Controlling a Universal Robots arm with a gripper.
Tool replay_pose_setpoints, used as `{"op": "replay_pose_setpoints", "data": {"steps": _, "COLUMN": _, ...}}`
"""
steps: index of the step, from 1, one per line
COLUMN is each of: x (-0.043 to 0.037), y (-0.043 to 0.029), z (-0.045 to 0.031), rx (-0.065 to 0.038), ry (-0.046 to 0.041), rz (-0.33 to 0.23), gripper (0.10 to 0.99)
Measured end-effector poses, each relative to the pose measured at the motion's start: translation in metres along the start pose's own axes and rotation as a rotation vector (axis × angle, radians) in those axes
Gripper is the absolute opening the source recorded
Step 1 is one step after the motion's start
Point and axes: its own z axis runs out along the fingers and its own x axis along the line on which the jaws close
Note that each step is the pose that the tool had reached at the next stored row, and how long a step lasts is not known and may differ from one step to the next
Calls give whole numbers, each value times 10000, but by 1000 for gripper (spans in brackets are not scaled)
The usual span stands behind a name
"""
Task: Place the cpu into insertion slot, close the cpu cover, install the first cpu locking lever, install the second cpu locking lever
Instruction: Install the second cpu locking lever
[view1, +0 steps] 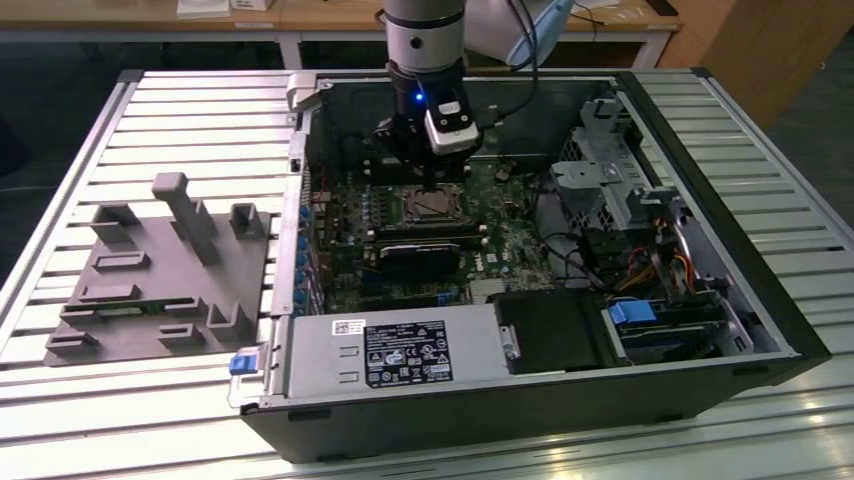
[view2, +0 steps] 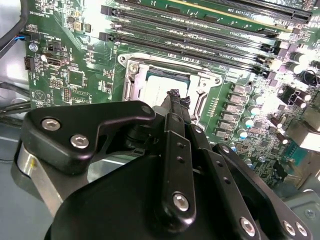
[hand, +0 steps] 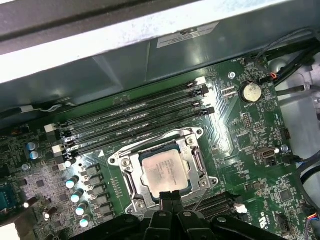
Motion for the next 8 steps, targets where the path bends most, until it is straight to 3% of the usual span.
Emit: {"op": "replay_pose_setpoints", "data": {"steps": 8, "x": 0, "y": 0, "z": 0, "rx": 17, "ry": 48, "rz": -2, "gripper": 102}}
